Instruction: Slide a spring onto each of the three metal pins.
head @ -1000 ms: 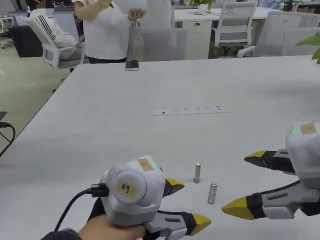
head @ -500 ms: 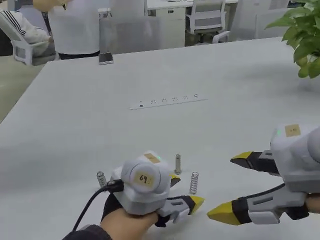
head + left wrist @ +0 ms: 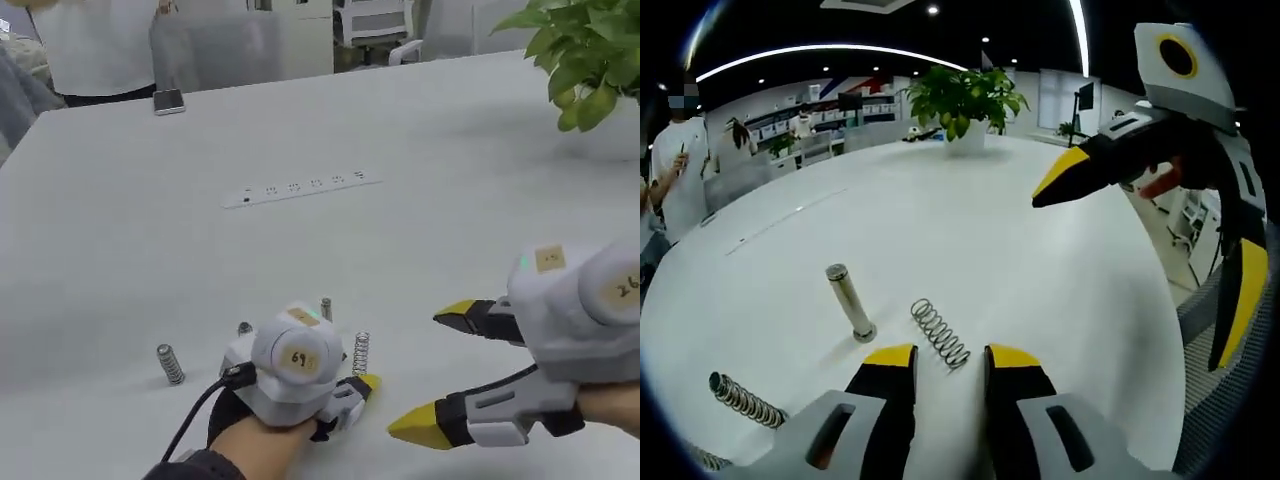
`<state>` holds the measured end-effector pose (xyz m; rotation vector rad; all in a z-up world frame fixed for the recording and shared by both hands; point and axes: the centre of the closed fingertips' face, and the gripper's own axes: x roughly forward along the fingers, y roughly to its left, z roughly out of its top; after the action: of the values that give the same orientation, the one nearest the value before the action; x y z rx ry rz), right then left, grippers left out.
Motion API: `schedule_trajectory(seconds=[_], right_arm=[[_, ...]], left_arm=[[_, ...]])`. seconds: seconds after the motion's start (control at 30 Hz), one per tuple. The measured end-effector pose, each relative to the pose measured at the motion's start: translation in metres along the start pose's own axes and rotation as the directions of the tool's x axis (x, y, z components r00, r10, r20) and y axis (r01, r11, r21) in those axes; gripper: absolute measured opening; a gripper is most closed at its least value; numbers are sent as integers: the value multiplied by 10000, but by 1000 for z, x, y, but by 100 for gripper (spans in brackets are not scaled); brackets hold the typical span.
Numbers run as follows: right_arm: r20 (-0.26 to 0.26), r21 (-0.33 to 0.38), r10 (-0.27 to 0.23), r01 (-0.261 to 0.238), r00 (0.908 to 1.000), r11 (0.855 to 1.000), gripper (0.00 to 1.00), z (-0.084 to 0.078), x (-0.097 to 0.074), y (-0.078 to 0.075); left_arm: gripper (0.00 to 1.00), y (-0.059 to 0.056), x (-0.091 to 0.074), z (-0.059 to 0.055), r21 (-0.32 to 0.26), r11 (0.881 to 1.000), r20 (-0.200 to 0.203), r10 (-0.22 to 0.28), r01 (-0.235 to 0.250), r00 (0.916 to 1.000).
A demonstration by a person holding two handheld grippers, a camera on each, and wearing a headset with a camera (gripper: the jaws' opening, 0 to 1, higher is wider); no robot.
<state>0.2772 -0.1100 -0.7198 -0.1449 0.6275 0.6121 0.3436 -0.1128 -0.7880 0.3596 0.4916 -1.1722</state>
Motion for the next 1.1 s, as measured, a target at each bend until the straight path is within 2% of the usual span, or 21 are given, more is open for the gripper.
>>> schedule_trajectory(seconds=[0.13, 0.3, 0.37, 0.47, 0.53, 0.73, 0.8, 0.93, 1.1], right_arm=[[-142, 7, 58, -58, 9999, 10000, 78, -3, 2, 3], [-231, 10, 76, -76, 9997, 10000, 78, -4, 3, 5], [-254, 8, 93, -93, 9996, 10000, 77, -5, 4, 5], [-339, -2, 134, -134, 9993, 9999, 77, -6, 6, 5], [-387, -42, 189, -191, 9991, 9998, 77, -6, 7, 7], [-447, -52, 230, -232, 9987, 9997, 76, -7, 6, 8], [-471, -59, 219, -222, 9986, 9997, 76, -8, 6, 8], [-462, -122, 211, -217, 9987, 9997, 76, -6, 6, 8], [-492, -268, 221, -235, 9985, 9994, 75, -4, 5, 9]], left_arm=[[18, -1, 2, 1, -46, 10000, 48, -43, 43, 10000], [15, 8, -1, -1, -143, 9999, -40, 63, -63, 10000], [14, 12, -3, -2, -116, 9997, -71, 195, -196, 9998], [14, 22, -7, -2, 313, 9971, 16, 695, -695, 9976], [12, 22, -7, -4, 46, 9983, -25, 577, -577, 9983], [11, 23, -4, -1, 163, 9980, 95, 612, -614, 9981], [8, 22, -4, -2, 191, 9981, 62, 587, -588, 9983], [3, 21, -7, -3, 289, 9983, 9, 508, -508, 9987], [3, 19, -13, -4, 289, 9991, -11, 307, -307, 9995]])
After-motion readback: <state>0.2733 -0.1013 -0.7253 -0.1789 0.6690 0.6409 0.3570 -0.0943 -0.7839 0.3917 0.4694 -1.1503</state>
